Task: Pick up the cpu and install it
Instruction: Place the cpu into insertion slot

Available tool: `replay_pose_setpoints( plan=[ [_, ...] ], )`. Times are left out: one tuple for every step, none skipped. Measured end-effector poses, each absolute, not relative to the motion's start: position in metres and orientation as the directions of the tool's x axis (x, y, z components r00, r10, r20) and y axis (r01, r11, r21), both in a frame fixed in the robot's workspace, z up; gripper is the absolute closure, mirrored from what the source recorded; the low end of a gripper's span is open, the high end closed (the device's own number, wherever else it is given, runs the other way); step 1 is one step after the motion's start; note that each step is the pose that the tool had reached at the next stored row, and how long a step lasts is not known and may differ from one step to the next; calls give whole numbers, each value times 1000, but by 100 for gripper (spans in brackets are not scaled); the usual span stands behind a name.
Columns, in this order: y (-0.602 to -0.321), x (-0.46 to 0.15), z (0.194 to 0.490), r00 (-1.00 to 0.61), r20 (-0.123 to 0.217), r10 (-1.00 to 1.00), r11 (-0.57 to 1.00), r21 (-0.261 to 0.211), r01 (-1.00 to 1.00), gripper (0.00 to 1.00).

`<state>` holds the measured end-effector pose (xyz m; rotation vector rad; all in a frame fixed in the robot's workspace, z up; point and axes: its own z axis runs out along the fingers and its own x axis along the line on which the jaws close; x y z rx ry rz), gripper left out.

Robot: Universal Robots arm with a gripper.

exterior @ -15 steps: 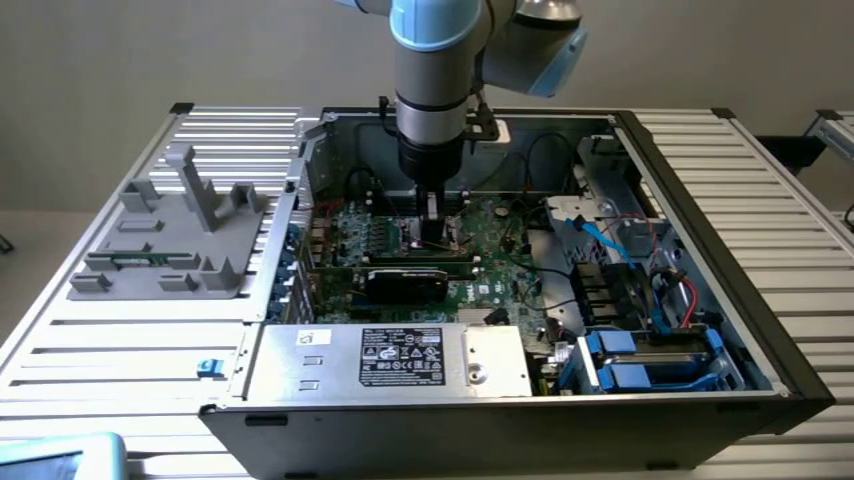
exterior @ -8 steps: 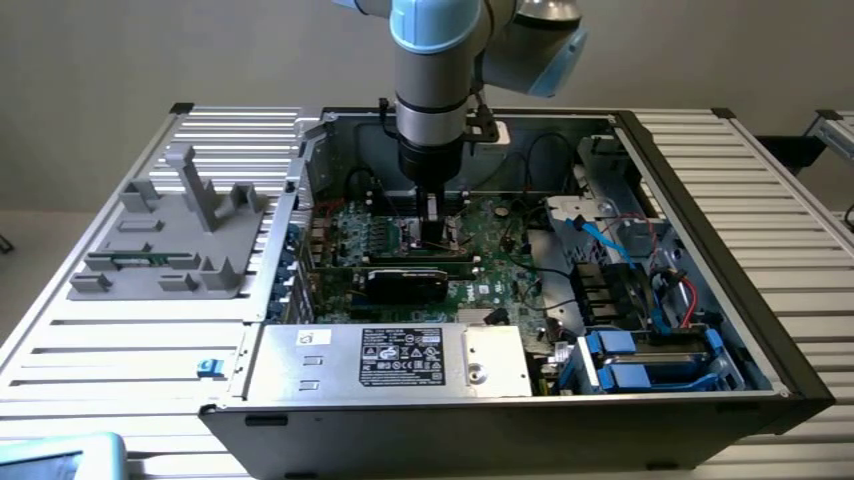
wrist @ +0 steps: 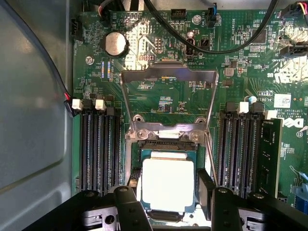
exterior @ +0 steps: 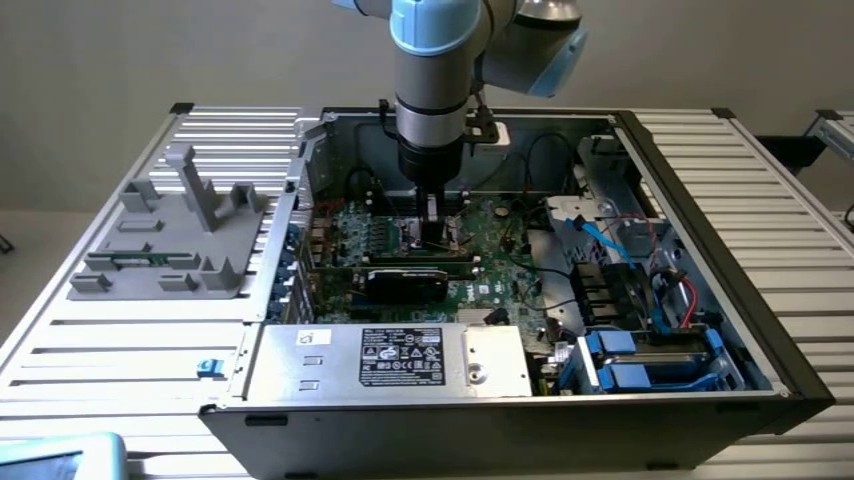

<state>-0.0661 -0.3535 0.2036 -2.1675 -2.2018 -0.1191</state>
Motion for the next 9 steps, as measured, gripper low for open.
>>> replay_pose_setpoints(
  plan=[
    [-354, -66, 204, -17, 89, 996, 15, 20, 1000, 45],
    [-354, -66, 204, -17, 89, 996, 15, 20, 1000, 45],
    [-355, -66, 204, -17, 90, 996, 15, 20, 1000, 45],
    [-355, -66, 204, -16, 90, 996, 15, 20, 1000, 45],
    [-356, -66, 203, -16, 92, 996, 14, 20, 1000, 45],
    [-356, -66, 203, -15, 92, 996, 13, 20, 1000, 45],
    [-356, -66, 203, -14, 93, 996, 12, 20, 1000, 45],
    [-356, -66, 203, -13, 93, 996, 11, 20, 1000, 45],
    [-356, -66, 203, -12, 93, 996, 10, 20, 1000, 45]
  ],
)
